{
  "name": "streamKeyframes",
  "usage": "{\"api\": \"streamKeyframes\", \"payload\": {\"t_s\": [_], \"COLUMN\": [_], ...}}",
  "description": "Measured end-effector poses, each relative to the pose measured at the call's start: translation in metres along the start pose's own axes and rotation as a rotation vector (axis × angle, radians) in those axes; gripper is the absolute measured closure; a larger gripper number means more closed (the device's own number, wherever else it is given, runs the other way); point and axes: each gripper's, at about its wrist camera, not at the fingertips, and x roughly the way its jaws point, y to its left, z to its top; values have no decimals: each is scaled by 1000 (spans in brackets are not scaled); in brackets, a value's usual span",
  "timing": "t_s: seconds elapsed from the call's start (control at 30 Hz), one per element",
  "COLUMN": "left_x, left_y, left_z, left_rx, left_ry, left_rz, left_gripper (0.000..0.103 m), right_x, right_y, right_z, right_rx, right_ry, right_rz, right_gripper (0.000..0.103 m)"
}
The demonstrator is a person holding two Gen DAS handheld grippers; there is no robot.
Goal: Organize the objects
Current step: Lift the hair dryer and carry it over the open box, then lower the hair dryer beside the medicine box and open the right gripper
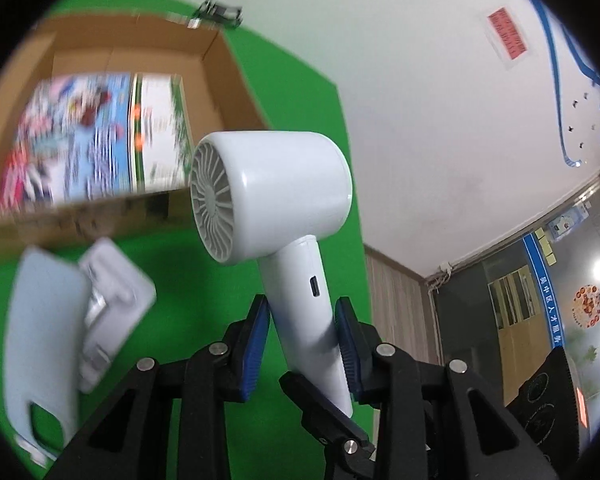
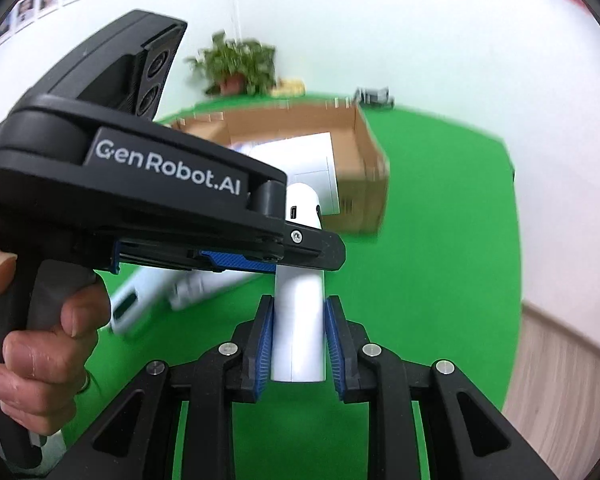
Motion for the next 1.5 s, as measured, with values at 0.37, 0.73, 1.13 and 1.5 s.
{"api": "streamKeyframes", "payload": {"t_s": [0.37, 0.73, 1.13, 1.5], "left_x": [-67, -26, 76, 119], "left_y": [-41, -33, 59, 89], "left_z": [87, 157, 165, 157], "left_rx": [168, 156, -129, -247], "left_ry": [-210, -124, 183, 293], "left_rz": [36, 97, -3, -54], "left_gripper": [71, 71, 71, 71], "right_x": [-3, 56, 188, 223], "right_y": [16, 7, -22, -65], "right_z": [114, 194, 203, 187], "right_rx": [-65, -50, 1, 36], "right_ry": [-223, -127, 203, 317], "right_rz": [-48, -30, -8, -44], "right_gripper": [80, 80, 80, 80]}}
